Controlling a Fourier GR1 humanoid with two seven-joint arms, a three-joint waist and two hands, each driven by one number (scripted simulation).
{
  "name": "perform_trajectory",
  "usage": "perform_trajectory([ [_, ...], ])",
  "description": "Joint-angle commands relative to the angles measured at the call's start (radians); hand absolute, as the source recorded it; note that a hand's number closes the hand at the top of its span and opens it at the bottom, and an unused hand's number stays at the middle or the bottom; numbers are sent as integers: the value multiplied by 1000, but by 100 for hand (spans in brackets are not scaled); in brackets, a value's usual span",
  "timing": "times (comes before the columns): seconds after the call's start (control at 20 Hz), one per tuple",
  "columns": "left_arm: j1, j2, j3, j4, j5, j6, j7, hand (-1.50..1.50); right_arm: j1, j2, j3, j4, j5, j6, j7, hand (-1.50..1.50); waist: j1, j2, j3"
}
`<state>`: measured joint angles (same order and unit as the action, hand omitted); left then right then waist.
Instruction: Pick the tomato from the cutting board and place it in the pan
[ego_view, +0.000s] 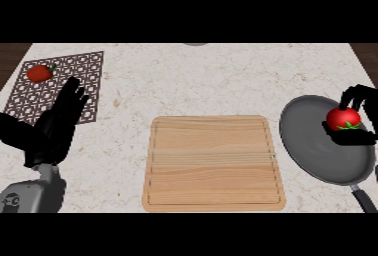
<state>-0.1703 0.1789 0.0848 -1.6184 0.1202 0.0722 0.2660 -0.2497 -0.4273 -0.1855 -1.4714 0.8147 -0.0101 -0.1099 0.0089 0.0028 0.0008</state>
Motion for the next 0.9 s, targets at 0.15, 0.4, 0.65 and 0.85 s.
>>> perform_trajectory([
  [0.15,-43,13,37,101,18,-37,-56,0,-107,54,7,357,62,-105,-49,150,2,3,0],
  [0.4,38,5,18,10,21,-52,-52,0,-150,36,-61,528,-10,-36,-46,-150,5,0,0],
  [0.65,8,-9,6,18,-20,-16,-16,0,-210,10,-92,632,-69,-29,-153,-150,-4,-2,-1],
  [0.85,-15,0,10,-12,-9,-8,31,0,-231,-15,-229,653,-243,9,-302,-150,-7,-4,0],
])
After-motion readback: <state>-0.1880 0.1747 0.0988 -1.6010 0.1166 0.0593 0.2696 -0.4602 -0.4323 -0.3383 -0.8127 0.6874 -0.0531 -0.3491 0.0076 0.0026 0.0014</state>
